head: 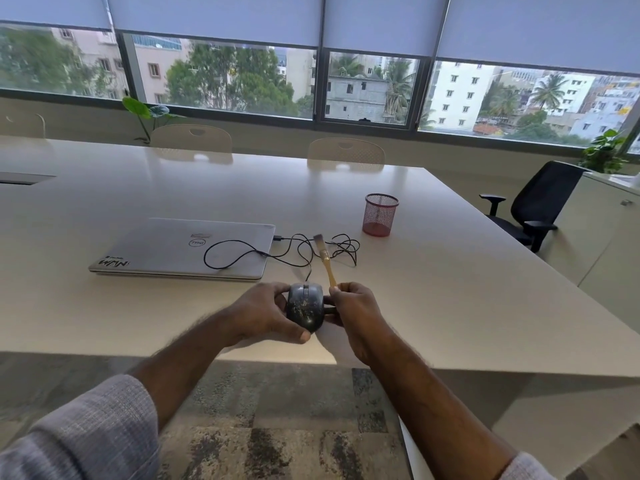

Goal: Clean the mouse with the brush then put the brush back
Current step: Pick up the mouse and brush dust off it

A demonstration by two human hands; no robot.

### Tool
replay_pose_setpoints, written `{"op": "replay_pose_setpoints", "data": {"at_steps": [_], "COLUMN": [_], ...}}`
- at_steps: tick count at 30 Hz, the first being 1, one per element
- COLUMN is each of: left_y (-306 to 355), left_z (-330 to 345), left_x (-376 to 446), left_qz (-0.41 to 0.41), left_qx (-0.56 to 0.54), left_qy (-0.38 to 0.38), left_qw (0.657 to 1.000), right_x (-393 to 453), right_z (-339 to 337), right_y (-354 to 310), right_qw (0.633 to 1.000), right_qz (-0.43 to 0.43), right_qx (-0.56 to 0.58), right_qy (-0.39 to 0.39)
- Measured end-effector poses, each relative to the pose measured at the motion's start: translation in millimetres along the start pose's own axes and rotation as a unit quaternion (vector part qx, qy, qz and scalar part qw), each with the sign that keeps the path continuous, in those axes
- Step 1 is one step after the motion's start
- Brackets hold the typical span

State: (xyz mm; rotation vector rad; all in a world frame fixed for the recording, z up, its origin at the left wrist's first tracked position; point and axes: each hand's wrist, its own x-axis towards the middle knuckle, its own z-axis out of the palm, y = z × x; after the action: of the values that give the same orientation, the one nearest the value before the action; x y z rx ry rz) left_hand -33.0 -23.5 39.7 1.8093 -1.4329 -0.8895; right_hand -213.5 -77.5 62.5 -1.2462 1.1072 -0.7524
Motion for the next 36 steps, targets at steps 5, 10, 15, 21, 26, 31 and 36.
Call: {"op": "replay_pose_setpoints", "data": {"at_steps": [5, 10, 15, 21, 26, 31, 36], "left_y": [4, 13, 14, 20, 21, 24, 23], "left_z": [5, 10, 17, 29, 43, 51, 58], "left_x": [-14, -26, -32, -44, -50, -55, -59], "left_qz": [0.023, 0.034, 0.042, 0.076, 0.103, 0.123, 0.132], "left_qx": [-0.04, -0.079, -0.058, -0.046, -0.068, -0.068, -0.07], "left_qy": [0.027, 0.05, 0.06, 0.081, 0.09, 0.091, 0.068], "left_qw": [0.999, 0.995, 0.996, 0.993, 0.988, 0.986, 0.986], "right_x": [-10, -21, -32, -43, -51, -58, -64], "right_z": [-6, -12, -20, -32, -41, -46, -53], "right_y": [-3, -5, -5, -5, -3, 3, 10], "right_qw": [1.0, 1.0, 0.999, 0.998, 0.997, 0.997, 0.996], "right_qz": [-0.014, -0.011, -0.023, -0.037, -0.04, -0.033, -0.036], "right_qx": [0.005, 0.013, 0.017, 0.026, 0.039, 0.039, 0.041], "right_qy": [-0.005, -0.015, -0.03, -0.038, -0.056, -0.057, -0.066]}}
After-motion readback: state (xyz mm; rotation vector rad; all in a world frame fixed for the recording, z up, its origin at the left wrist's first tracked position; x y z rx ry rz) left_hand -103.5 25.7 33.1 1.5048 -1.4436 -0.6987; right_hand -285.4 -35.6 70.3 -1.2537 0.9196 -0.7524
